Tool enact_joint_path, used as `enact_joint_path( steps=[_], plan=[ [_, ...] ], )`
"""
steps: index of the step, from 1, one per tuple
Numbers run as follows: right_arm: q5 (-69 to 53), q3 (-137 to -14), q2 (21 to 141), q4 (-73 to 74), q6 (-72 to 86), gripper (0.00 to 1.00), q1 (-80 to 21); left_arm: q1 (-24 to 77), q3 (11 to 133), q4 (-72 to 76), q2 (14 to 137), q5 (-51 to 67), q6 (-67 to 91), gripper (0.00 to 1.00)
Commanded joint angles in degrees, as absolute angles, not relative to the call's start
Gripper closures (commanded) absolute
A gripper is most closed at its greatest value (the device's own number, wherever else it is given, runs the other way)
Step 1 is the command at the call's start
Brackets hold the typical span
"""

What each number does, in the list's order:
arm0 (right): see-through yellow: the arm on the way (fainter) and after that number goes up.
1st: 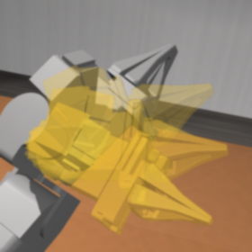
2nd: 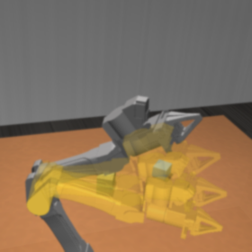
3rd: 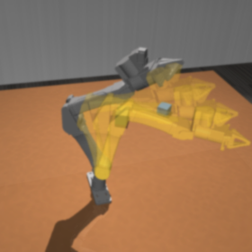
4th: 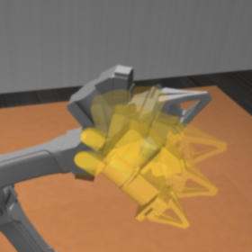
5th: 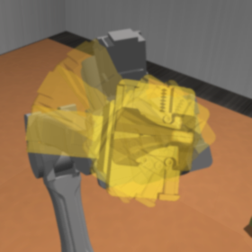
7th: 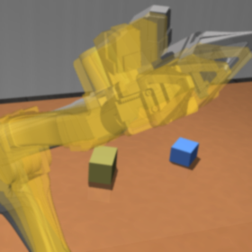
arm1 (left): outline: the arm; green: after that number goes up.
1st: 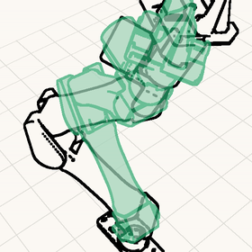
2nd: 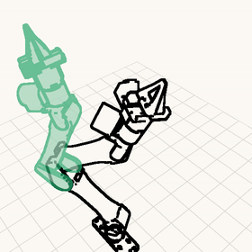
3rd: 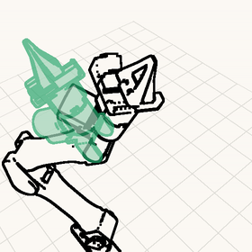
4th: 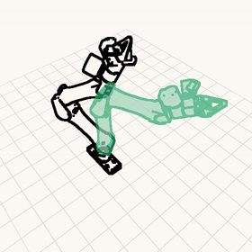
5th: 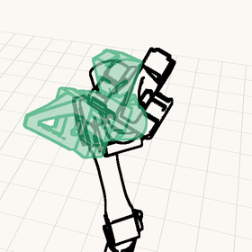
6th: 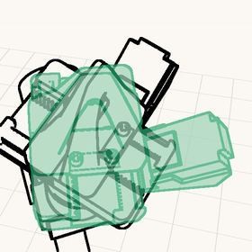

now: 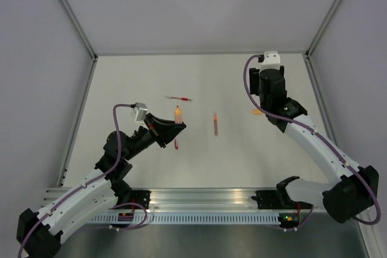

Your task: Insert the pens into the pen caps

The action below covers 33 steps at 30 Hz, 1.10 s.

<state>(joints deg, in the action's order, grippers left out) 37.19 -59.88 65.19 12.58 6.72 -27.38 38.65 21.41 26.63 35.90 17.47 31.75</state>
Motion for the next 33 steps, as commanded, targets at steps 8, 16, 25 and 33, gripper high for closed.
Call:
enact_joint_path(
  steps=[8,16,25,33],
  plan=[
    [-12.7,-69.8,80.8,23.3,-28.7,0.21,-9.5,38.7,19.9,26.9,36.8,13.7,32.7,0.98],
    [-15.3,-76.1,96.6,42.5,-50.1,0.27,-8.4,38.7,20.0,27.0,37.8,13.4,35.4,0.98],
    [-15.0,-79.0,102.5,46.8,-55.7,0.34,-7.4,38.7,19.1,27.7,36.2,13.3,37.3,0.98],
    [-11.2,-79.1,106.1,45.7,-57.0,0.34,-7.2,38.7,18.5,28.1,36.8,12.3,38.1,0.98]
  ],
)
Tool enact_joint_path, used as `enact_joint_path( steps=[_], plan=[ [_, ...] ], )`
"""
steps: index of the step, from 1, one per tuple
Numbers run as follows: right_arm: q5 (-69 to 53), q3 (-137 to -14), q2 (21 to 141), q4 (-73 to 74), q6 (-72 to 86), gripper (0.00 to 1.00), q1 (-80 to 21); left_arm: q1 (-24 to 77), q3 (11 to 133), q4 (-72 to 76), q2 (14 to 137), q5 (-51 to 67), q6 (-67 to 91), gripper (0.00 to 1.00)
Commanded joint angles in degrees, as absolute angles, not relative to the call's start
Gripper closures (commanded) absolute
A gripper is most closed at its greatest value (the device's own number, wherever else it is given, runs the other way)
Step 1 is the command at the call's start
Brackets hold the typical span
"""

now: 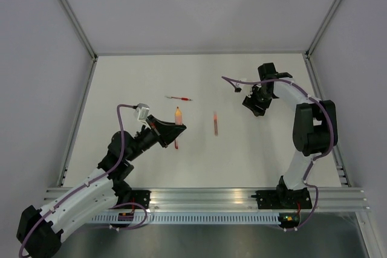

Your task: Insert the pens into the pen caps

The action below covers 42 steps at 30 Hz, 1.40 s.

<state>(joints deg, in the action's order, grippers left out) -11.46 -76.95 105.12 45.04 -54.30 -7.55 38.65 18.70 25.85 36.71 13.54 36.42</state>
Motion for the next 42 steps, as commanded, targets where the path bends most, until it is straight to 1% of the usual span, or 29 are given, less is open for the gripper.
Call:
enact_joint_path(
  steps=[1,10,16,21,26,28,29,31,32,39,41,42],
  plan=[
    [-11.2,-79.6,106.6,46.1,-56.7,0.34,-7.1,38.7,18.5,28.1,37.0,12.5,38.1,0.98],
    [-8.7,-80.3,110.4,44.1,-57.0,0.32,-7.3,38.7,18.3,28.6,38.1,12.3,38.6,0.98],
    [-9.7,-80.9,112.6,44.3,-56.7,0.32,-7.2,38.7,18.0,29.4,38.0,12.8,38.8,0.98],
    [-9.3,-79.8,115.0,43.5,-55.3,0.35,-7.5,38.7,17.7,30.4,37.4,13.4,38.9,0.98],
    [-7.4,-79.3,113.6,42.7,-54.9,0.38,-7.6,38.7,17.7,30.1,36.6,13.3,38.8,0.98],
    [-7.5,-78.3,112.6,41.5,-54.8,0.46,-7.6,38.7,17.7,29.9,36.3,13.3,38.8,0.98],
    [-7.7,-78.1,112.3,41.3,-54.6,0.55,-7.6,38.6,17.7,29.9,36.2,13.2,38.8,0.98],
    [-8.2,-78.0,112.2,40.6,-53.9,0.61,-7.6,38.7,17.6,29.9,35.8,13.1,38.8,0.98],
    [-8.1,-77.6,112.2,40.5,-53.6,0.63,-7.6,38.7,17.6,29.6,35.8,12.9,38.8,0.98],
    [-8.1,-76.6,112.1,39.5,-52.7,0.63,-7.9,38.7,17.7,29.5,35.7,12.9,38.7,0.98],
    [-7.6,-76.4,111.8,38.8,-52.3,0.67,-7.9,38.7,17.7,29.5,35.8,12.8,38.7,0.98],
    [-7.6,-76.0,111.7,37.8,-52.0,0.74,-7.9,38.7,17.7,29.5,35.8,12.9,38.7,0.98]
  ],
)
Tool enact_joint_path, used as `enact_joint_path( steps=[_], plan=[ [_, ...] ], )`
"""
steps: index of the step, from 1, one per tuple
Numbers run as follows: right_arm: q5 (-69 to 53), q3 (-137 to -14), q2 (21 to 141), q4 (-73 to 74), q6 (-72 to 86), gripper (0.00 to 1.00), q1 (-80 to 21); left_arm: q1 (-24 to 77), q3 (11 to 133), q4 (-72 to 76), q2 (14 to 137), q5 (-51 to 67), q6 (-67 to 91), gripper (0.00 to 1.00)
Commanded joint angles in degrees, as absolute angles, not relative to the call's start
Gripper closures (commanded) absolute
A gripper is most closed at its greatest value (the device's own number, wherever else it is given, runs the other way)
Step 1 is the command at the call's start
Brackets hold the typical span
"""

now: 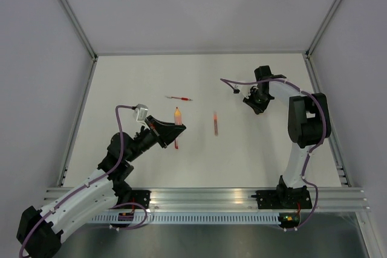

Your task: Insert the pens into the pen caps

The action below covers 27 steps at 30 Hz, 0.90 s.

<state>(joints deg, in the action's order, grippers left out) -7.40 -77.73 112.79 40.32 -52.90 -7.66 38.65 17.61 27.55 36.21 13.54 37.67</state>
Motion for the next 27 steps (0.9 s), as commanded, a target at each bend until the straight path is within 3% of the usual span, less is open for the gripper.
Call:
enact_joint_path(
  steps=[1,5,13,21,27],
  plan=[
    [-7.6,-75.9,111.5,37.2,-51.2,0.77,-8.0,38.7,17.7,29.6,35.9,12.8,38.6,0.98],
    [-6.7,-75.2,108.4,32.0,-46.9,1.0,-8.9,38.7,18.1,29.4,37.5,13.3,38.2,0.98],
    [-10.2,-76.4,97.0,21.9,-30.1,1.0,-13.9,38.7,20.7,24.8,38.6,12.1,34.4,0.98],
    [3.3,-89.6,95.3,25.0,12.9,1.0,-25.4,38.7,23.6,23.4,44.1,15.2,33.4,0.98],
    [15.5,-72.1,78.6,10.3,33.3,1.0,-34.8,38.7,24.3,23.6,46.0,16.9,32.6,0.98]
  ],
)
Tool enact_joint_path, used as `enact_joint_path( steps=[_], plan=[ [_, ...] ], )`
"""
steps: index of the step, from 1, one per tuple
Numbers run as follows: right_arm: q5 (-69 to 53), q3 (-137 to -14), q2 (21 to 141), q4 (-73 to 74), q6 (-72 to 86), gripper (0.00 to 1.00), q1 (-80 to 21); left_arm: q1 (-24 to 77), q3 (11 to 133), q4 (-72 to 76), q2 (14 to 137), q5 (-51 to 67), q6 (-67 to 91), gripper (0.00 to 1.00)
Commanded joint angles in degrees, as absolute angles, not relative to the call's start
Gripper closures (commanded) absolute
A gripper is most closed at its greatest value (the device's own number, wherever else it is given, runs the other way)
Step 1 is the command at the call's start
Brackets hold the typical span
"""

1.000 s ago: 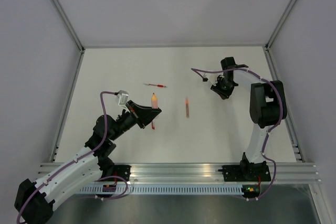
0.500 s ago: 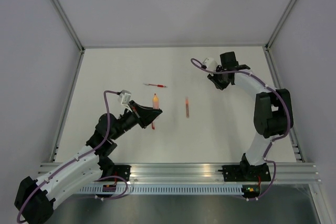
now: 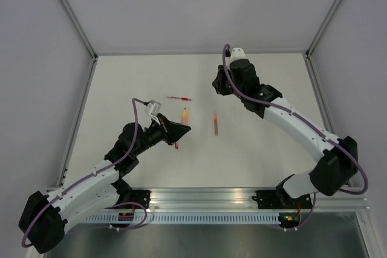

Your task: Insert the pens into the pen caps

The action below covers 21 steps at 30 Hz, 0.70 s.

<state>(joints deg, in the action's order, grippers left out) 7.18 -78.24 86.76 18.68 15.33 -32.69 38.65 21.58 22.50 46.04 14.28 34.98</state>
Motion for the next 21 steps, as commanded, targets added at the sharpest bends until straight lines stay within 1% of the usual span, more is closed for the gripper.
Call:
enact_joint_path(
  steps=[1,2,6,12,21],
  plan=[
    [15.8,-70.2,75.2,8.8,35.4,1.0,-37.2,38.6,24.6,23.6,46.0,17.8,32.3,0.98],
    [19.0,-68.3,73.8,8.3,36.4,1.0,-38.7,38.7,24.7,23.5,46.0,18.1,32.2,0.98],
    [22.8,-66.3,69.8,5.7,38.4,1.0,-47.3,38.7,25.2,23.4,45.6,19.4,31.6,0.98],
    [30.0,-68.6,71.3,7.0,38.1,1.0,-55.8,38.7,25.6,23.3,45.6,20.4,31.1,0.98],
    [32.6,-67.5,73.6,3.4,36.7,1.0,-58.2,38.7,25.7,23.9,45.0,22.5,30.9,0.98]
  ],
)
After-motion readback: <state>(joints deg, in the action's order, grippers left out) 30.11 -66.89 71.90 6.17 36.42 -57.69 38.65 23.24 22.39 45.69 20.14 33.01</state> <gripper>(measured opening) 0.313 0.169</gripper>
